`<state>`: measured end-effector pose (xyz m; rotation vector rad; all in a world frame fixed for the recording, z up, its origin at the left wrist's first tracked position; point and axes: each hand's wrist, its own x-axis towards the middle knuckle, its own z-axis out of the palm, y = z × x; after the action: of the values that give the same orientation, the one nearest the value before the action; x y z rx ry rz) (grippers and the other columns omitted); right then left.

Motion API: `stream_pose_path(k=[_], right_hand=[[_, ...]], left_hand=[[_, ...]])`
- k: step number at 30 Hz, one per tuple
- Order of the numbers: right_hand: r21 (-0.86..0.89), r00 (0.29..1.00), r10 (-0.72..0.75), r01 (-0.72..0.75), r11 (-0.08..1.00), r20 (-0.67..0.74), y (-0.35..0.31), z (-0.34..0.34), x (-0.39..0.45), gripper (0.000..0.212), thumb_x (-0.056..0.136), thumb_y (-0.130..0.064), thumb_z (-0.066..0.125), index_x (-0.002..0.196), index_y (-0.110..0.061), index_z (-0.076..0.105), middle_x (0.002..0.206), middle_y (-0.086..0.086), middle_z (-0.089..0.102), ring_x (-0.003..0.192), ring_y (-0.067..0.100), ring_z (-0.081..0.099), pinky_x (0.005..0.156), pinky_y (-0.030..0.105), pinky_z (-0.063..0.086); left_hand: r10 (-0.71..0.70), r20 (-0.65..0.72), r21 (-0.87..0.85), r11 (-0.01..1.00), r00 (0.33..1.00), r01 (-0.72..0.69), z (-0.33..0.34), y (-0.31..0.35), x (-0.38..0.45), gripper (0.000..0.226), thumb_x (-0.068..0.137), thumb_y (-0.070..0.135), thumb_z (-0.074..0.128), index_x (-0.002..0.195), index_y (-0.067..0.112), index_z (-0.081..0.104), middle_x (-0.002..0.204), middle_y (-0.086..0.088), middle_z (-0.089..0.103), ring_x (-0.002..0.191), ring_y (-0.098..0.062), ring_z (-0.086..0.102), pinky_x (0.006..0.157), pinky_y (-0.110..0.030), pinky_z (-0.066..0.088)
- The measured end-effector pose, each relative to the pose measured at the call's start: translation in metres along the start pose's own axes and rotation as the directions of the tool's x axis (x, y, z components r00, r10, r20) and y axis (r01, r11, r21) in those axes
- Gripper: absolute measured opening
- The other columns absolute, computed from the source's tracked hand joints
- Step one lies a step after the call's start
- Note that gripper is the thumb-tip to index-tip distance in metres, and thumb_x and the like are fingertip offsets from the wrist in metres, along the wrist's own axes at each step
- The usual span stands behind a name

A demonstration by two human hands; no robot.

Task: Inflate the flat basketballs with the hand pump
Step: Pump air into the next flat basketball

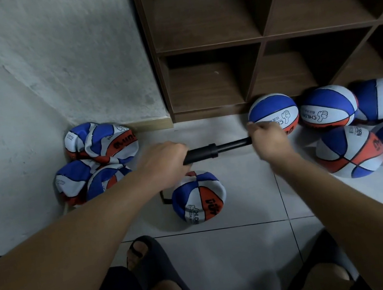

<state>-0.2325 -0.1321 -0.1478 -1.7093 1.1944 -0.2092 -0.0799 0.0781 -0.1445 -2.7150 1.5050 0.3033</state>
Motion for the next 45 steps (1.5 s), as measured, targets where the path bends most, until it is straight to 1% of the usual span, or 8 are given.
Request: stream_pose_path(k=[4,9,17,26,31,36,41,45], right_hand=[[0.075,0.993,0.099,-0.094,0.993,-0.064,0.004,-0.017,0.011,0.026,0.099,-0.031,0.055,0.08,-0.014,0.058,0.071,0.003,0.05,0.07,0.025,0.043,0.059,0.032,0.036],[0.0,0.999,-0.038,0.038,0.999,-0.022,-0.002,0.017,-0.021,0.033,0.112,-0.033,0.045,0.096,-0.012,0.063,0.085,0.006,0.063,0.078,0.022,0.057,0.074,0.04,0.047],[0.016,0.995,-0.079,0.078,0.997,0.054,0.0,0.053,-0.049,0.044,0.114,-0.037,0.043,0.087,-0.007,0.061,0.071,0.005,0.057,0.062,0.02,0.052,0.057,0.033,0.039],[-0.01,0.987,-0.004,0.006,1.0,0.159,-0.004,0.038,-0.033,0.044,0.112,-0.042,0.047,0.092,-0.006,0.062,0.069,0.003,0.052,0.061,0.018,0.048,0.057,0.034,0.04],[0.042,0.997,0.072,-0.073,0.996,0.039,-0.001,-0.007,0.006,0.033,0.105,-0.033,0.055,0.087,-0.006,0.064,0.071,0.008,0.051,0.062,0.024,0.044,0.054,0.034,0.036],[0.06,0.994,0.109,-0.107,0.992,-0.033,0.003,-0.006,0.003,0.023,0.101,-0.02,0.052,0.08,-0.012,0.058,0.072,0.008,0.05,0.069,0.028,0.044,0.061,0.037,0.038],[0.039,1.0,0.015,-0.014,0.999,-0.005,-0.005,0.032,-0.037,0.037,0.112,-0.033,0.044,0.085,-0.013,0.058,0.073,0.005,0.054,0.067,0.021,0.049,0.061,0.034,0.037],[0.073,0.999,-0.002,-0.001,0.997,0.044,-0.006,0.049,-0.05,0.039,0.113,-0.034,0.043,0.088,-0.01,0.06,0.07,0.003,0.052,0.065,0.019,0.048,0.058,0.033,0.035]], left_hand=[[-0.025,-0.034,0.036,0.999,0.999,0.026,0.001,-0.006,0.0,0.021,0.096,0.043,0.065,0.082,0.032,0.055,0.068,0.008,0.057,0.058,-0.012,0.056,0.056,-0.032,0.051],[-0.025,0.022,0.039,0.999,0.999,0.024,0.003,0.011,0.0,0.018,0.097,0.04,0.069,0.087,0.028,0.059,0.074,0.006,0.06,0.064,-0.017,0.062,0.056,-0.032,0.044],[0.017,0.033,0.079,0.997,0.999,-0.019,0.007,0.015,-0.004,0.017,0.097,0.041,0.069,0.089,0.028,0.06,0.072,0.007,0.058,0.06,-0.016,0.057,0.048,-0.03,0.029],[0.03,0.038,0.006,1.0,0.999,-0.03,0.002,0.01,0.001,0.019,0.095,0.038,0.066,0.081,0.029,0.059,0.069,0.007,0.06,0.059,-0.015,0.06,0.052,-0.03,0.04],[-0.072,0.06,-0.067,0.995,0.996,0.076,-0.004,-0.014,0.001,0.03,0.097,0.036,0.062,0.069,0.025,0.062,0.064,0.004,0.063,0.056,-0.016,0.063,0.058,-0.035,0.058],[-0.038,0.075,-0.018,0.999,0.996,0.04,-0.004,0.003,0.001,0.028,0.095,0.04,0.066,0.072,0.026,0.059,0.067,0.005,0.063,0.058,-0.017,0.062,0.056,-0.031,0.051],[-0.027,0.087,0.029,0.999,0.996,0.024,-0.008,0.011,0.001,0.019,0.096,0.035,0.069,0.081,0.029,0.06,0.073,0.004,0.062,0.063,-0.018,0.061,0.051,-0.03,0.034],[0.005,0.092,0.046,0.999,0.996,-0.009,-0.008,0.015,0.002,0.019,0.094,0.035,0.072,0.081,0.027,0.061,0.071,0.004,0.062,0.061,-0.018,0.061,0.052,-0.03,0.037]])
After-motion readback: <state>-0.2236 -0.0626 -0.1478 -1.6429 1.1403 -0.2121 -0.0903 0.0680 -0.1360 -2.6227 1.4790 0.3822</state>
